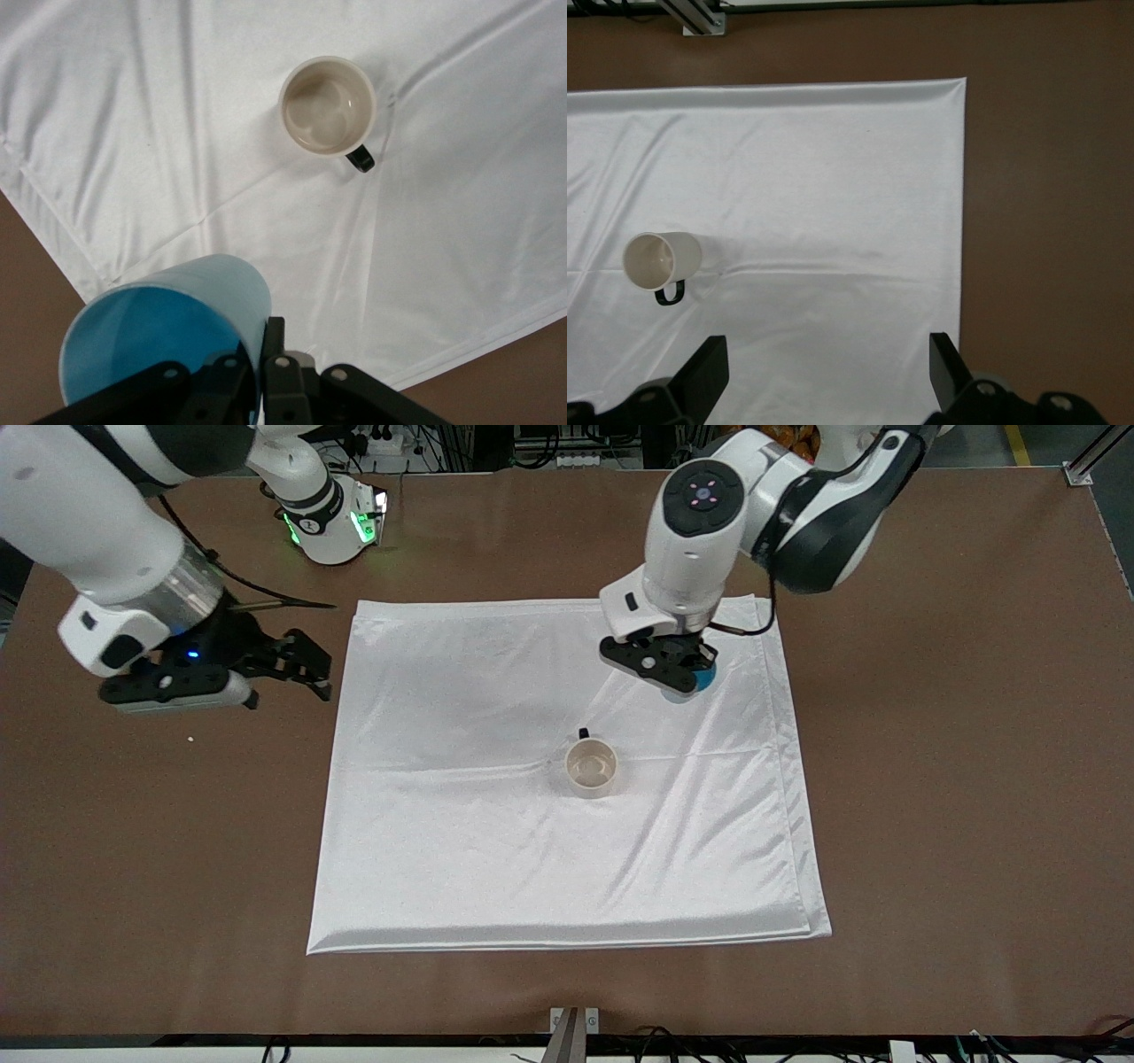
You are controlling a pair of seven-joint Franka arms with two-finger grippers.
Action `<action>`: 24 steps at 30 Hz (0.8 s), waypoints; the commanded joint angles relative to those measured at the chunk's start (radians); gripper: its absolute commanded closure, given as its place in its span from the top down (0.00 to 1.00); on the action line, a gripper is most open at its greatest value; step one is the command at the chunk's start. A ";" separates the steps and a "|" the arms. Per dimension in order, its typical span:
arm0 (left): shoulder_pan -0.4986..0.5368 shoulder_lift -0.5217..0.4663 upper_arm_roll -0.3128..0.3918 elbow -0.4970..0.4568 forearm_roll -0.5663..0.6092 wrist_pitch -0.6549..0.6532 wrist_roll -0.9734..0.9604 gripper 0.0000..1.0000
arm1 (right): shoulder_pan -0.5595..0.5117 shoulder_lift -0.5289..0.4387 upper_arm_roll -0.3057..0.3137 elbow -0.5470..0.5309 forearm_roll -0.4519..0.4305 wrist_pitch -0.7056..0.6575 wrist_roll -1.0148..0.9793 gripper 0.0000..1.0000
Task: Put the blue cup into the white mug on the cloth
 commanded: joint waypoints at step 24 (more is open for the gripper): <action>-0.339 0.385 0.224 0.246 0.173 0.253 -0.049 0.00 | -0.140 -0.078 -0.131 -0.044 -0.066 -0.126 -0.227 1.00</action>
